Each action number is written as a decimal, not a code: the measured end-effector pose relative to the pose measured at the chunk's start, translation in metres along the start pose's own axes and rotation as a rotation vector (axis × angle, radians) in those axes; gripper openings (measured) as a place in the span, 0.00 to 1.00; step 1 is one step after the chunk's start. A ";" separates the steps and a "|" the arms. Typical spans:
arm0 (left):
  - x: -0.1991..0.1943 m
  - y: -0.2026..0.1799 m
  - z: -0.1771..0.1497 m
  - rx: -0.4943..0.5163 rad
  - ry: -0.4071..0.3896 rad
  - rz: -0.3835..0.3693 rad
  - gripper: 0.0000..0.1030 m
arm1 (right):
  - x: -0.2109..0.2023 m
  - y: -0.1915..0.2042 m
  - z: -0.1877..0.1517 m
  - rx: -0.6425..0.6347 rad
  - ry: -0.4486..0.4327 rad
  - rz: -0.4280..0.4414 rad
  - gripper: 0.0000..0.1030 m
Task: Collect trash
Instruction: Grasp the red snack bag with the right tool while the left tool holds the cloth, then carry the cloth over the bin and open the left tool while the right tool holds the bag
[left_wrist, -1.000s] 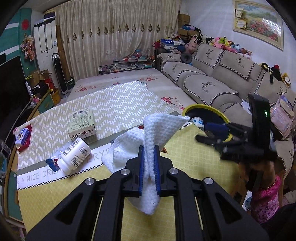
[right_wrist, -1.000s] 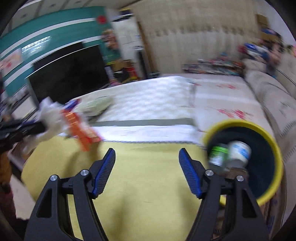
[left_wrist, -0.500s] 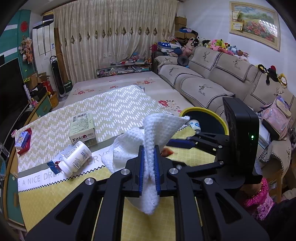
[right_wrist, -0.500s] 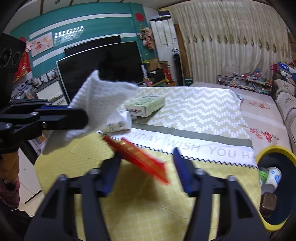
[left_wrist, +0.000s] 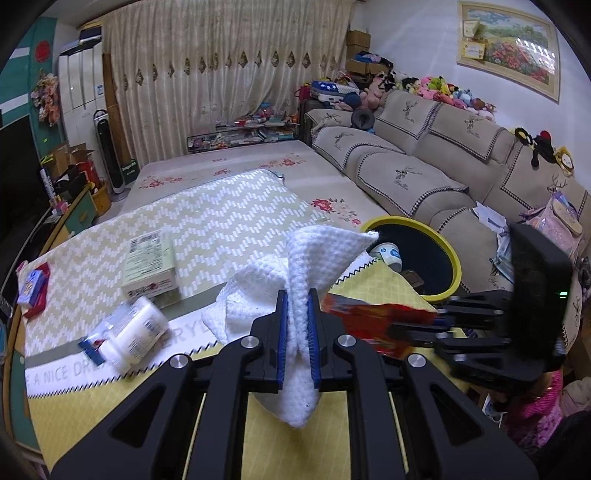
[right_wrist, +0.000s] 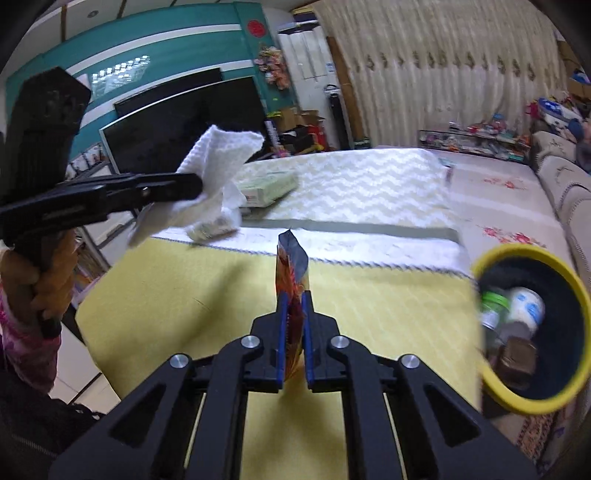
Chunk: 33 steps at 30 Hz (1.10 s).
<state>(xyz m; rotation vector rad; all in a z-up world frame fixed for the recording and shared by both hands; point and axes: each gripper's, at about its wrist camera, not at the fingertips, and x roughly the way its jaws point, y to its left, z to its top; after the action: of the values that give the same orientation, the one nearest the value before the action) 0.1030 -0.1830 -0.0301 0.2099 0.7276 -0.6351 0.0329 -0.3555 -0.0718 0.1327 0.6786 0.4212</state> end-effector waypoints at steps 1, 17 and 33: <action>0.008 -0.003 0.004 0.009 0.006 -0.008 0.10 | -0.009 -0.006 -0.004 0.016 -0.006 -0.023 0.07; 0.133 -0.121 0.075 0.223 0.070 -0.188 0.10 | -0.134 -0.082 -0.033 0.193 -0.197 -0.385 0.07; 0.261 -0.225 0.113 0.300 0.193 -0.221 0.49 | -0.201 -0.127 -0.066 0.306 -0.261 -0.557 0.08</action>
<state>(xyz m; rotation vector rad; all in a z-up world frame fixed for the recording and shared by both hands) 0.1781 -0.5270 -0.1157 0.4766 0.8468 -0.9440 -0.1067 -0.5562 -0.0386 0.2732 0.4911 -0.2350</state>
